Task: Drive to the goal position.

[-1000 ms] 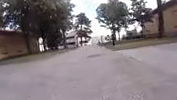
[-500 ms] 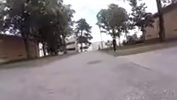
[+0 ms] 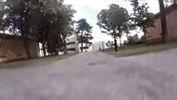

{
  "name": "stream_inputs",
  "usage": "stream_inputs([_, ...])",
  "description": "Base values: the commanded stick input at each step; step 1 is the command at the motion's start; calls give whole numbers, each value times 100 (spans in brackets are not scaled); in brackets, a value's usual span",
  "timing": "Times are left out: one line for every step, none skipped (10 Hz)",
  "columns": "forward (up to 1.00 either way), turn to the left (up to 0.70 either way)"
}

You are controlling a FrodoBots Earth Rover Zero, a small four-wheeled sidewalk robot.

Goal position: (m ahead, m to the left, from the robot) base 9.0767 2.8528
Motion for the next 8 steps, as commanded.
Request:
stream_inputs([85,0])
stream_inputs([85,0])
stream_inputs([85,0])
stream_inputs([85,0])
stream_inputs([85,0])
stream_inputs([85,0])
stream_inputs([85,0])
stream_inputs([85,0])
